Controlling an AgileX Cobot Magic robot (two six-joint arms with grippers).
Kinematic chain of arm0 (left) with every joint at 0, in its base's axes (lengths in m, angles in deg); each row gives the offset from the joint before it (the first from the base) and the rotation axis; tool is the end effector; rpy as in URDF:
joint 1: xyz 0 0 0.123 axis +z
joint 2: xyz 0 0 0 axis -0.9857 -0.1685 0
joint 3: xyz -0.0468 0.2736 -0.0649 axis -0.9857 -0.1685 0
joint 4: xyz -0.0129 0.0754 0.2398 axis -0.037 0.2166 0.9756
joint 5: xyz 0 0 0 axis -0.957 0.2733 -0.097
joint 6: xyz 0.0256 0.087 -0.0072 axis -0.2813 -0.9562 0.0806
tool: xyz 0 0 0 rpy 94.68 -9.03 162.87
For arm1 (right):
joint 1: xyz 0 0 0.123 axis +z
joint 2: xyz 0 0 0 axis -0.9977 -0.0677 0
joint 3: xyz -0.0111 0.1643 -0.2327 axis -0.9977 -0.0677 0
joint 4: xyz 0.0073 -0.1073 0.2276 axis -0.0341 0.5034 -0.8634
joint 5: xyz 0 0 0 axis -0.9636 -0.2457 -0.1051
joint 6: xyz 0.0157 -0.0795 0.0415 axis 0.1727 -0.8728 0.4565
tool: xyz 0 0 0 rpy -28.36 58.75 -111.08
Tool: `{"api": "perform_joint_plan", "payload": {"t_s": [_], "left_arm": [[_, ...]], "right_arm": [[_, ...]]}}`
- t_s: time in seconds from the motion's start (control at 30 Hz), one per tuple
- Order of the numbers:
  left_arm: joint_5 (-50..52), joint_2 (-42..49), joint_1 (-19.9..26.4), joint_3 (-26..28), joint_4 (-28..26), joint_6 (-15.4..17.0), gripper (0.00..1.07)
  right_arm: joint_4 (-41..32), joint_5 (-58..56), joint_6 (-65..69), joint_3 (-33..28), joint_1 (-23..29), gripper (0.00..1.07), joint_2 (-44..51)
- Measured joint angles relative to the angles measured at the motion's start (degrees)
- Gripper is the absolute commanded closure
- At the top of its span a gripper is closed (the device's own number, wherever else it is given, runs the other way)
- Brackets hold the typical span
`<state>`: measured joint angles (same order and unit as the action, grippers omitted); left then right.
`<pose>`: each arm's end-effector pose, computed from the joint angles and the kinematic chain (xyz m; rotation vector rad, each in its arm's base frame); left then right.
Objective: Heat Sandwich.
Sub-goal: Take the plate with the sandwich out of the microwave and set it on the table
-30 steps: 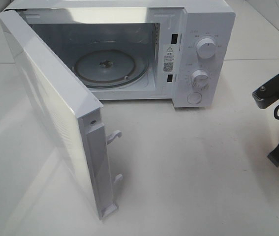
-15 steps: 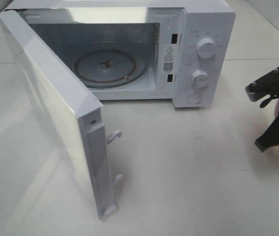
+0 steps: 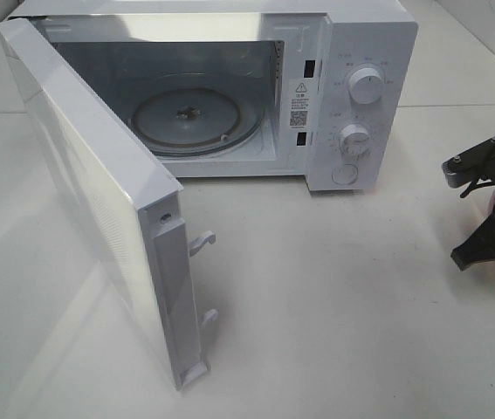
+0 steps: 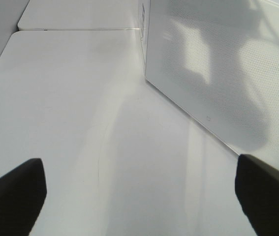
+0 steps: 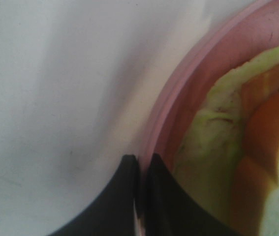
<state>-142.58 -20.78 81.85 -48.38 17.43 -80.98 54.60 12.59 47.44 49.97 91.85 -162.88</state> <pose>-0.0040 -0.0121 0.2786 0.0761 2.0123 -0.1027 0.2898 0.0076 0.1239 -0.4638 2.7271 -0.3763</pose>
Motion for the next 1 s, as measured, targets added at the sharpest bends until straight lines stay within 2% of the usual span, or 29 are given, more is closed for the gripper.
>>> {"api": "perform_joint_plan", "payload": {"t_s": [0.57, 0.67, 0.7, 0.73, 0.83, 0.87, 0.9, 1.0], "left_arm": [[0.0, 0.0, 0.0, 0.0, 0.0, 0.0, 0.08], [0.0, 0.0, 0.0, 0.0, 0.0, 0.0, 0.08], [0.0, 0.0, 0.0, 0.0, 0.0, 0.0, 0.08], [0.0, 0.0, 0.0, 0.0, 0.0, 0.0, 0.08], [0.0, 0.0, 0.0, 0.0, 0.0, 0.0, 0.08], [0.0, 0.0, 0.0, 0.0, 0.0, 0.0, 0.08], [0.0, 0.0, 0.0, 0.0, 0.0, 0.0, 0.08], [0.0, 0.0, 0.0, 0.0, 0.0, 0.0, 0.08]], "right_arm": [[1.95, 1.09, 0.8, 0.34, 0.0, 1.0, -2.35], [2.06, 1.03, 0.8, 0.34, 0.0, 0.9, -2.35], [2.06, 1.03, 0.8, 0.46, 0.0, 0.83, -2.35], [2.06, 1.03, 0.8, 0.46, 0.0, 0.83, -2.35], [2.12, 0.06, 0.8, 0.63, 0.0, 0.69, -1.55], [2.12, 0.06, 0.8, 0.63, 0.0, 0.69, -1.55], [2.06, -0.11, 0.8, 0.63, 0.0, 0.59, -1.09], [0.74, -1.2, 0.8, 1.09, 0.0, 0.44, 2.01]]}}
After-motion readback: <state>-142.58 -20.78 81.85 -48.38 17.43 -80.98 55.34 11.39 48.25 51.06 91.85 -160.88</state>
